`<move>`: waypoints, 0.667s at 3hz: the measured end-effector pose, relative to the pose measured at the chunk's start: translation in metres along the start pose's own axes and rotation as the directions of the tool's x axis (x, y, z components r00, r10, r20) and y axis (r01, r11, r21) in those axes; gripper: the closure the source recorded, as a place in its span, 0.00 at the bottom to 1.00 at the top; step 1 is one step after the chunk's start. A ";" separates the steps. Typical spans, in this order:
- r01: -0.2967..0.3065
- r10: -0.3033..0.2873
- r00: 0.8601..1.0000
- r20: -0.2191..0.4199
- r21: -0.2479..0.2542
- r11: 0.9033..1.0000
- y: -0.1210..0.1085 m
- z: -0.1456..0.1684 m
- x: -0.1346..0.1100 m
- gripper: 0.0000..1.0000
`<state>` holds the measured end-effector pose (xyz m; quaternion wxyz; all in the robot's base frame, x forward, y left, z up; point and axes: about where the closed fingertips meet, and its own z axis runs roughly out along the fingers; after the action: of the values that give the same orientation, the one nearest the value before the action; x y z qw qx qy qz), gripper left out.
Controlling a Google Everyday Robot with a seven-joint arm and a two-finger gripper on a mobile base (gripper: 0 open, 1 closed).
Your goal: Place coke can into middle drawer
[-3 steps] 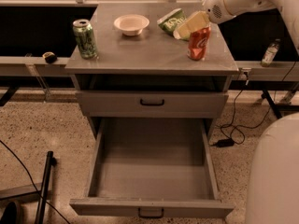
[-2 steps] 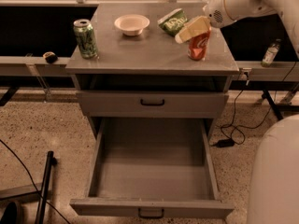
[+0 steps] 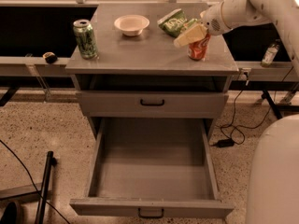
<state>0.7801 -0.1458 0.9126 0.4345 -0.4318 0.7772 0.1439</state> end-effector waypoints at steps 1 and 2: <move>0.000 0.000 1.000 0.000 0.000 1.000 -0.001 -0.004 -0.006 0.43; 0.000 0.000 1.000 0.000 0.000 1.000 -0.003 -0.009 -0.013 0.68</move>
Offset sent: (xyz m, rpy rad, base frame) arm -0.0384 0.0185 0.0334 0.2073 -0.1844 0.1679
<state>0.7811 -0.1455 0.9286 0.4346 -0.4318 0.7771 0.1439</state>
